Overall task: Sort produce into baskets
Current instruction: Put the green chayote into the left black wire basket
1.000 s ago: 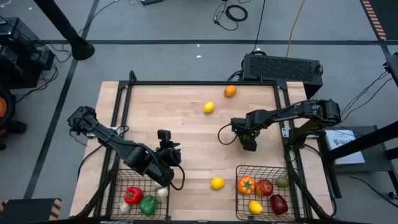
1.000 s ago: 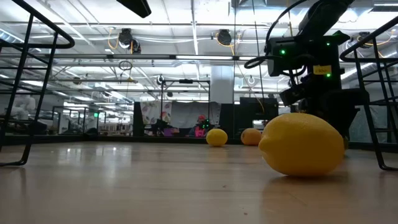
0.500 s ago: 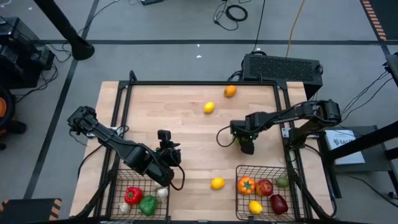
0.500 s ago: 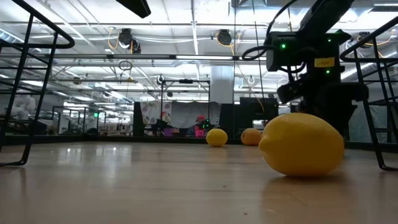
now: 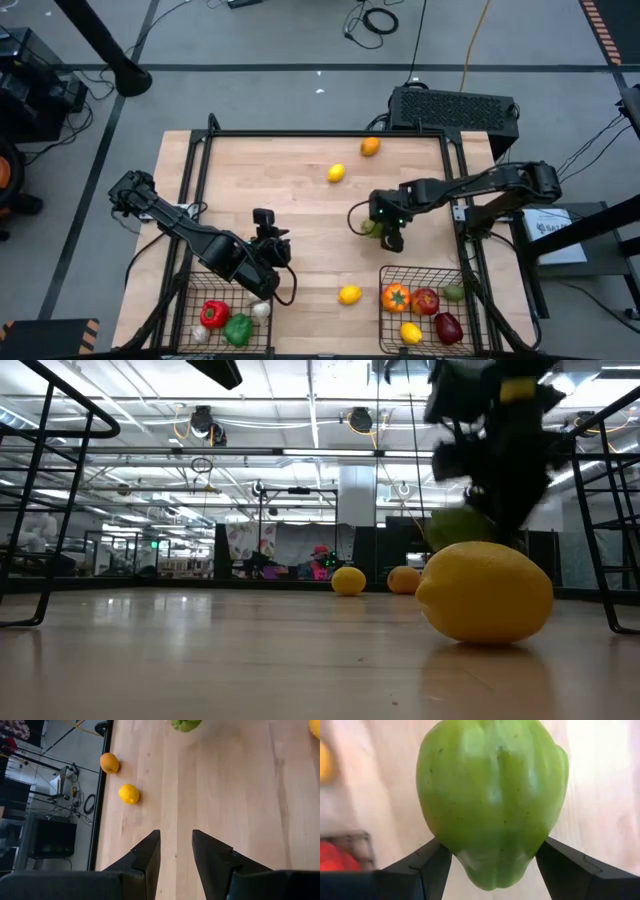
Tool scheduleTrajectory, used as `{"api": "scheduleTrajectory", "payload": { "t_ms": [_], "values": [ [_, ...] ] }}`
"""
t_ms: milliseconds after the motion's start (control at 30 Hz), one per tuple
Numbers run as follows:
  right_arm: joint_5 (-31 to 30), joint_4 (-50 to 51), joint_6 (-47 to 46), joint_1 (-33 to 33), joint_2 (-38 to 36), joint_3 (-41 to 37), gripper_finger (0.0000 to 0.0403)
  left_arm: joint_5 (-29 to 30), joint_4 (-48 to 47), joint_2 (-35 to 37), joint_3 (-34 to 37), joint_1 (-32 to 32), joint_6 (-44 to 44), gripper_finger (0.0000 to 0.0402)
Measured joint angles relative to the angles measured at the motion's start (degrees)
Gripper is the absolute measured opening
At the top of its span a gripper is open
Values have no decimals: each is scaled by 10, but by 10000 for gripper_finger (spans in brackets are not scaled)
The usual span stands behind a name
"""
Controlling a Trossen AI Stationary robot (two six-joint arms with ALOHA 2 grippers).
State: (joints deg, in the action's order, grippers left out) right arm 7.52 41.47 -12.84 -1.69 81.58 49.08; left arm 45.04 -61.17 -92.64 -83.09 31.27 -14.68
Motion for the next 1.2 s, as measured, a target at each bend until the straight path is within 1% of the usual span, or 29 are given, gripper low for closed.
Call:
{"api": "scheduleTrajectory", "payload": {
  "t_ms": [67,167,233,367,467,600,767,867,933,1200],
  "values": [
    [1,-30,0,0,-13,14,258,1,-12,1,0,0,-6,121],
    [1,-87,-2,0,-29,38,258,2,-60,7,0,4,-52,121],
    [0,-138,-2,5,-33,55,258,2,-112,15,0,11,-108,121],
    [1,-233,4,25,-28,90,258,2,-199,43,0,31,-248,121],
    [-1,-302,6,47,-16,108,258,5,-227,68,0,53,-320,121],
    [-5,-378,5,86,19,131,258,6,-241,92,0,85,-375,121],
    [-50,-487,-2,141,90,169,258,31,-266,108,0,118,-427,121],
    [-74,-552,-16,168,150,204,258,41,-273,111,0,129,-441,121],
    [-76,-581,-28,181,196,237,258,43,-280,110,0,134,-449,121],
    [-77,-592,-30,211,378,409,258,47,-283,110,0,135,-450,121]
  ]
}}
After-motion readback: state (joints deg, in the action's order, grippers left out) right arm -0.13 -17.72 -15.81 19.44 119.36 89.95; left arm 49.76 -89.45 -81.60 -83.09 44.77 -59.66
